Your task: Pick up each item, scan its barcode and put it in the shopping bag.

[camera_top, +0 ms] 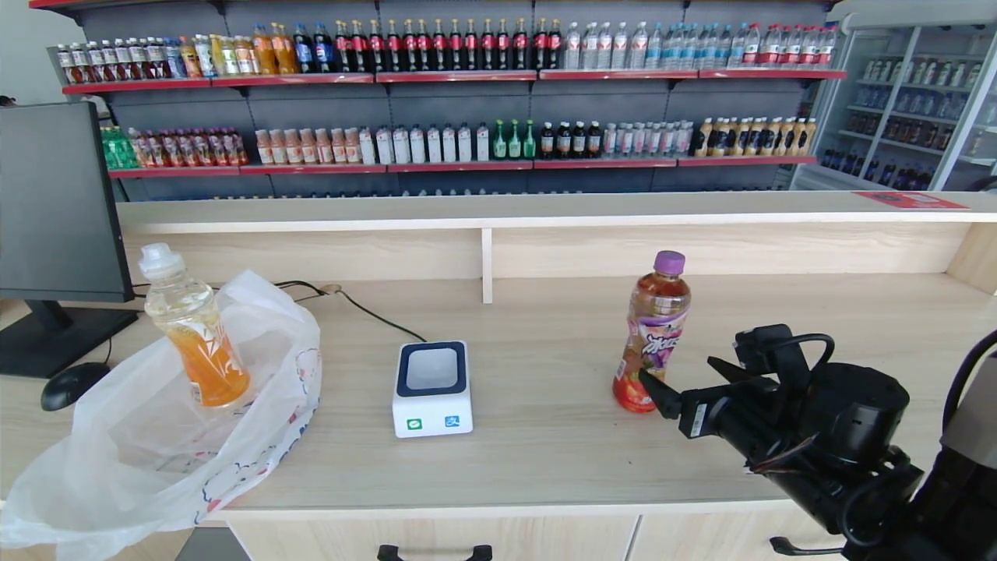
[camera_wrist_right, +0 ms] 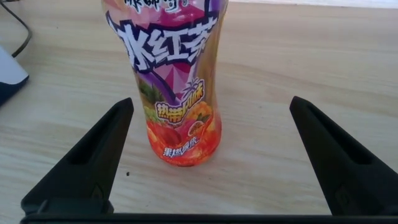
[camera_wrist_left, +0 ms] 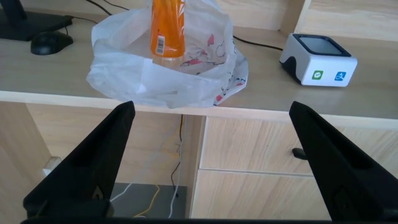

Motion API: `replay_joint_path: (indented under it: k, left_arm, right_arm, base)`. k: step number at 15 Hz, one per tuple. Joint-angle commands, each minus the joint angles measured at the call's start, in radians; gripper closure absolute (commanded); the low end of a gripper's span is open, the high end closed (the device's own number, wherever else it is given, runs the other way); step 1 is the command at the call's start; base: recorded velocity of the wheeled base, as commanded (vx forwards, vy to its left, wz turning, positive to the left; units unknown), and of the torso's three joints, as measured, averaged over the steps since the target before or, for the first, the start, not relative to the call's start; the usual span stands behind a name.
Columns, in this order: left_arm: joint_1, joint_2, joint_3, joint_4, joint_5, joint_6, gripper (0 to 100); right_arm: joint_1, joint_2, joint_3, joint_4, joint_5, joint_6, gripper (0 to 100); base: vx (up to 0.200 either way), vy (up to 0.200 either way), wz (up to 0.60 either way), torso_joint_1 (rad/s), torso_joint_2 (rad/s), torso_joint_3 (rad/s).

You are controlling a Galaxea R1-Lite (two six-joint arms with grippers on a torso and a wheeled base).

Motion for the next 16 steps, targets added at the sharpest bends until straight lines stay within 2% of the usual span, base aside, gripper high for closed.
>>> replay_joint_path:
  k: [1, 16]
  left_arm:
    - [0.0, 0.0, 0.0, 0.0, 0.0, 0.0, 0]
    - [0.0, 0.0, 0.0, 0.0, 0.0, -0.002, 0]
  right_arm:
    - [-0.012, 0.006, 0.0, -0.001, 0.0, 0.0, 0]
    - [-0.115, 0.014, -0.014, -0.001, 0.0, 0.002, 0]
  base:
    - [0.0, 0.0, 0.0, 0.0, 0.0, 0.0]
    - [0.0, 0.0, 0.0, 0.0, 0.0, 0.0]
